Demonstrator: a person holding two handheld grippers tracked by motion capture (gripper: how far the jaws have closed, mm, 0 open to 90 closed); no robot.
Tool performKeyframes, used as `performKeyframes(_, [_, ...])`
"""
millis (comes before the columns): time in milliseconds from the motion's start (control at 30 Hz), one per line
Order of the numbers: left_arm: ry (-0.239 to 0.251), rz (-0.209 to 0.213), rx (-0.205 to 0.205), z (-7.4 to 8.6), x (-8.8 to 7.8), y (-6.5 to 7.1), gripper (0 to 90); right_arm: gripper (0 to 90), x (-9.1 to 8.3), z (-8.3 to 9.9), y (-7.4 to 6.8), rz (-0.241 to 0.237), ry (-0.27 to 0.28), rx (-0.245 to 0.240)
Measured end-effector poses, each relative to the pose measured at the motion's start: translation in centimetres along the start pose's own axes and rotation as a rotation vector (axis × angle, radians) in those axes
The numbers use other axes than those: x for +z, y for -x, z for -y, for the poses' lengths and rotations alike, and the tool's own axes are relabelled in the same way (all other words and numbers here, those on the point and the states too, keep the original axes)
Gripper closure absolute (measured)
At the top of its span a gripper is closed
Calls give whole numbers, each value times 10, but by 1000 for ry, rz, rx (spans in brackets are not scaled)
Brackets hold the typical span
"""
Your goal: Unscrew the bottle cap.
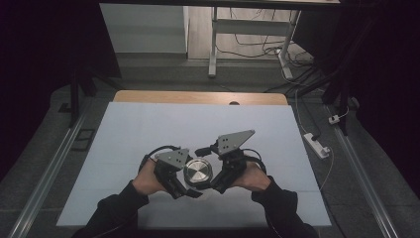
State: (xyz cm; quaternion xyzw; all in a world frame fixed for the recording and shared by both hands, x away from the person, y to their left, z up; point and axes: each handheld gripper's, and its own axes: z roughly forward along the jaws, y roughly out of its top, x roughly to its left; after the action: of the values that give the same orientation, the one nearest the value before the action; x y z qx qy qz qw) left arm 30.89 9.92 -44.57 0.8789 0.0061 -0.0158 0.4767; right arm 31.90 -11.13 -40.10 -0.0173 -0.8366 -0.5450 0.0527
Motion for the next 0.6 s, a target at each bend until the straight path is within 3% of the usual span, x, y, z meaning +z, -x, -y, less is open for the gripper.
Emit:
performKeyframes(33, [0,0,0,0,0,0,159,5,-2,-2,0,44,-4,11])
performKeyframes(67, [-10,-60,-36,1,0,-2,159,0,-4,-4,0,83,-1,24])
performKeyframes(167, [-21,-156,-90,0,1,-5,160,6,-6,-9,-2,235,-32,40])
performKeyframes(200, [-21,-156,-90,0,1,-5,159,29,-5,-10,-3,293,-52,49])
performKeyframes(233, [-17,-207,-135,0,1,-7,159,33,-2,-10,-3,339,-68,56])
performKeyframes(267, [-17,-207,-135,0,1,-7,159,62,0,-9,-4,348,-69,55])
performKeyframes(333, [-14,-269,-180,-1,-1,-8,159,86,6,-8,-5,381,-79,66])
performKeyframes(400, [-19,-280,-185,-2,-2,-8,159,148,10,-6,-5,409,-56,71])
performKeyframes(533, [-35,-285,-179,-3,-2,-6,159,193,12,-5,-6,418,-29,79])
performKeyframes(600, [-37,-259,-166,-3,-2,-6,159,196,11,-5,-6,401,-44,67])
